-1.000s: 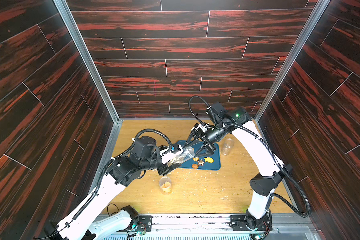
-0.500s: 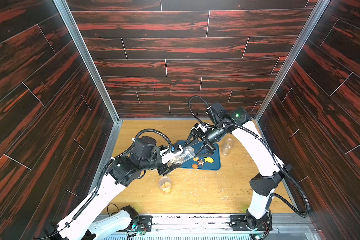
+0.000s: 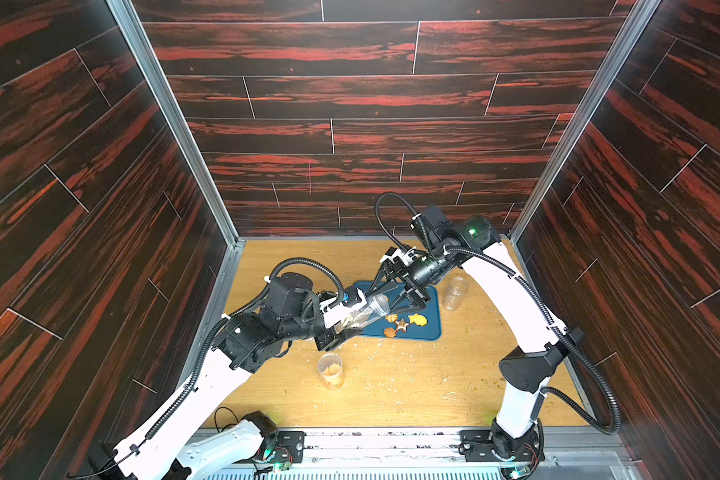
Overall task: Pour the cookies out of the jar
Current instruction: Unscrew the lid from the jar.
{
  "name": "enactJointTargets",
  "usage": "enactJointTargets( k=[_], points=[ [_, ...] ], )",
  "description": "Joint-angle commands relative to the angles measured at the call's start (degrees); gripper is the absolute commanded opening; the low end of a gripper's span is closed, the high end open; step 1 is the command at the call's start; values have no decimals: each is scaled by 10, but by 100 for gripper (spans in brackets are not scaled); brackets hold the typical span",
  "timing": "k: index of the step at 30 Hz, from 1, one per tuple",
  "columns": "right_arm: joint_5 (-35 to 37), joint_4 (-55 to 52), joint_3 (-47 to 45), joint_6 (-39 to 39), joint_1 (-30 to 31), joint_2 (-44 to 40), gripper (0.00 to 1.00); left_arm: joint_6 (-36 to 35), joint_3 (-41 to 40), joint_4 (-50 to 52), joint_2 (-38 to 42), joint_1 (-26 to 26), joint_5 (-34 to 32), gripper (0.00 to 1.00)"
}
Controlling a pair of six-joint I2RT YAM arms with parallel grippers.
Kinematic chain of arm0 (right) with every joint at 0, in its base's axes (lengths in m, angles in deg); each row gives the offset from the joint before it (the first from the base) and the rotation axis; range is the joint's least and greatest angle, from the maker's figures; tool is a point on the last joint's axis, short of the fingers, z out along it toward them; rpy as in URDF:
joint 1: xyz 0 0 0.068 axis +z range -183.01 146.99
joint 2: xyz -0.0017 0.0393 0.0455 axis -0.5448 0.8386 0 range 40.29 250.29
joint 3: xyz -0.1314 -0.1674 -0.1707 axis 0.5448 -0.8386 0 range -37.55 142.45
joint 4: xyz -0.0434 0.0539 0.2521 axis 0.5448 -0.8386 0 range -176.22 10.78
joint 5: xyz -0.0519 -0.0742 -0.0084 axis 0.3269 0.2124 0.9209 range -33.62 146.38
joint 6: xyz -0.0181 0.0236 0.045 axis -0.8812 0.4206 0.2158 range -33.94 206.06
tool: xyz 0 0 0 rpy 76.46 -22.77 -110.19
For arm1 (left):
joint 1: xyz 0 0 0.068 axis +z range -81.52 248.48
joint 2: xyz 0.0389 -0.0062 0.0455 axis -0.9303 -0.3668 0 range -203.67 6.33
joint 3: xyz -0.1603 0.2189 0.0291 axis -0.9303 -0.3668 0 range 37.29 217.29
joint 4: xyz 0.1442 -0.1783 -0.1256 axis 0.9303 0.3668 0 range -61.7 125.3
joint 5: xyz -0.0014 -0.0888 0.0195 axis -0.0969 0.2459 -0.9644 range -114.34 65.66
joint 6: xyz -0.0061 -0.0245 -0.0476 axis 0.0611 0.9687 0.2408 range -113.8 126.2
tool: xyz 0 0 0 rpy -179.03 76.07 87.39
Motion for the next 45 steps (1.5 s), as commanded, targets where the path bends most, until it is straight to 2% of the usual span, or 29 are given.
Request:
enactJointTargets(
  k=[1, 8, 14, 21, 25, 27, 30, 36, 40, 45],
  points=[
    [-1, -5, -7, -3, 3, 20, 78, -4, 11, 4, 4, -3, 9, 37],
    [-2, 8, -13, 1, 4, 22, 77, -5, 9, 4, 4, -4, 11, 37],
    [16, 3, -12, -12, 5, 19, 69, -7, 5, 3, 6, -6, 11, 37],
    [76, 45, -33, -103, 6, -18, 65, -5, 1, 1, 7, -7, 13, 37],
    [100, 114, -97, -153, 7, -64, 63, -3, 1, -1, 10, -7, 14, 37],
    [96, 159, -135, -170, 6, -86, 55, -2, 1, -2, 10, -7, 15, 37],
    [102, 230, -184, -186, 8, -122, 54, 1, 1, -2, 11, -7, 17, 37],
    [96, 446, -344, -265, 10, -240, 51, 2, -1, -1, 16, -7, 22, 37],
    [59, 555, -444, -366, 12, -304, 50, 3, -4, -1, 17, -6, 25, 37],
    [43, 577, -506, -523, 11, -338, 50, 3, -8, -5, 18, -7, 30, 37]
  ],
)
